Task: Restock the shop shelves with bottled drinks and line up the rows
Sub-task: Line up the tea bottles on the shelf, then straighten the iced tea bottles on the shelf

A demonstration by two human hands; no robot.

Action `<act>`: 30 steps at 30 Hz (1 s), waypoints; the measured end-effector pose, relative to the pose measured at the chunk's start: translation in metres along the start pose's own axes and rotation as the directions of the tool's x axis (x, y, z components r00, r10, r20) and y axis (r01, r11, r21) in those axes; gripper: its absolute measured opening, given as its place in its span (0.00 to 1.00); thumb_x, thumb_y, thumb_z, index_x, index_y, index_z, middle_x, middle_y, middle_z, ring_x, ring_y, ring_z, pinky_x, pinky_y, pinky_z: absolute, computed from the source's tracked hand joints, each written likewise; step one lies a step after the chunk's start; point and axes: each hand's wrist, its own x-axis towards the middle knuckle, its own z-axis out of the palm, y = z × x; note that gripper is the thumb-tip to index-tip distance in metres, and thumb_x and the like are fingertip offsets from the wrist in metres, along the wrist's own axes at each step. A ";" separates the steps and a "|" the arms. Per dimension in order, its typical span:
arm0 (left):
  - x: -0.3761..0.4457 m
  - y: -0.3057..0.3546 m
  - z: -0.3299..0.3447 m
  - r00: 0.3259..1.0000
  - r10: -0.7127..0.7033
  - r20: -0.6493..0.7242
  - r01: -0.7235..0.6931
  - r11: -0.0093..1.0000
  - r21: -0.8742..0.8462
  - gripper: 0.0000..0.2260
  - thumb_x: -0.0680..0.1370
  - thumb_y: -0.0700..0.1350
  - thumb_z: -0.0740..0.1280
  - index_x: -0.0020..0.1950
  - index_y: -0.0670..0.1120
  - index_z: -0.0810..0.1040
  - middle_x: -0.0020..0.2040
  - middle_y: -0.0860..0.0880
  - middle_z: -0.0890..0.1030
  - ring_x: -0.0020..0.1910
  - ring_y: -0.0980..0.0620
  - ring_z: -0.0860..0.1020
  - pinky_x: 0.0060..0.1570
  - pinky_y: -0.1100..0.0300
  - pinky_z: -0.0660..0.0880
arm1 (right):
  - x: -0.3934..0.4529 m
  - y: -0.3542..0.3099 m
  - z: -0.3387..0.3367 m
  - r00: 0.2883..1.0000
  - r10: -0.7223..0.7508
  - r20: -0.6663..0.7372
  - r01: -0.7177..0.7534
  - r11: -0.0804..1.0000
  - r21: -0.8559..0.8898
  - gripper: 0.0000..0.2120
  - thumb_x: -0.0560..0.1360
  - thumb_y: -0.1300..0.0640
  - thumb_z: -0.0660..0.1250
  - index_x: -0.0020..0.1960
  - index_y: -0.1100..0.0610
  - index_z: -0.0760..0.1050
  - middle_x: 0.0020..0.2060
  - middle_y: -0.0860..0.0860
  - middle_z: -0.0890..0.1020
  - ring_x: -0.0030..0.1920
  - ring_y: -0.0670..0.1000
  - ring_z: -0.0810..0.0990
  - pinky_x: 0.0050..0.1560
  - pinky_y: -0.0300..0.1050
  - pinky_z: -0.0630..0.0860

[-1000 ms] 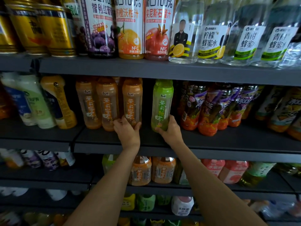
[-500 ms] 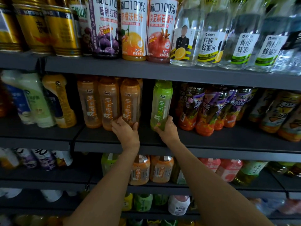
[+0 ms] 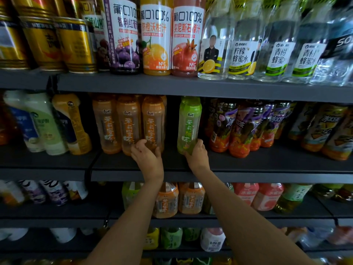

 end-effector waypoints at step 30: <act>-0.064 0.102 0.147 0.953 0.032 0.301 -0.030 0.999 -0.012 0.27 0.72 0.45 0.72 0.66 0.41 0.65 0.61 0.43 0.70 0.61 0.44 0.71 0.60 0.48 0.71 | 0.033 0.133 -0.120 0.959 -0.121 -0.255 0.161 0.976 0.145 0.29 0.73 0.56 0.69 0.68 0.65 0.62 0.62 0.60 0.66 0.62 0.59 0.63 0.63 0.48 0.60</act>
